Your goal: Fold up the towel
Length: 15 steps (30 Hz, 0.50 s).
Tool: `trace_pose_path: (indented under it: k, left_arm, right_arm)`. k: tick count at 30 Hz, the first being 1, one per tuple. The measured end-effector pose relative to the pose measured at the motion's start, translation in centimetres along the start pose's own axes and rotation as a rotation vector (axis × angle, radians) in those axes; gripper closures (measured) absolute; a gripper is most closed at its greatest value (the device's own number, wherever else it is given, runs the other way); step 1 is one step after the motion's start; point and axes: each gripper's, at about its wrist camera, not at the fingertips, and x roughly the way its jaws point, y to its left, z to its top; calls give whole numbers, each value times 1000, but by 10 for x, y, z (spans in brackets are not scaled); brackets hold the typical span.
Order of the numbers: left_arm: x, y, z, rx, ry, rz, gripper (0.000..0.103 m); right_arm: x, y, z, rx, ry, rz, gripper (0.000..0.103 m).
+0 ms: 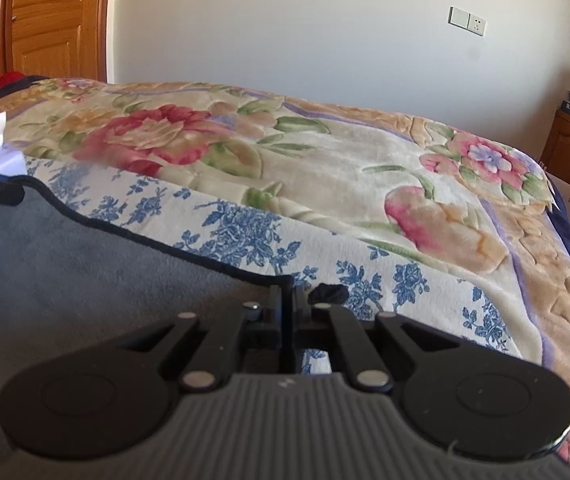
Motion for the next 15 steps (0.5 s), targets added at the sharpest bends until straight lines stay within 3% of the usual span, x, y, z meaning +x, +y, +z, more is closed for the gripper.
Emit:
trace_pose_path:
  k: [1, 2, 4, 5, 6, 10, 15]
  left_arm:
    - [0, 1, 0, -5, -5, 3, 68]
    - [-1, 1, 0, -10, -12, 6, 56]
    - [-3, 2, -1, -19, -25, 10, 46]
    - [-4, 2, -1, -22, -27, 12, 40]
    - [-5, 2, -1, -25, -28, 14, 35]
    - [-12, 2, -2, -33, -37, 10, 26]
    - [-30, 1, 3, -51, -63, 5, 14]
  right_arm:
    - [0, 0, 0, 3, -1, -2, 95]
    - [-1, -1, 0, 5, -4, -9, 87]
    - [-1, -2, -1, 9, -6, -26, 72]
    - [-2, -3, -1, 14, -8, -33, 56]
    - [-4, -5, -2, 24, -13, -33, 46]
    - [-11, -9, -4, 41, -17, -41, 45]
    - [-25, -12, -1, 68, -34, -40, 36]
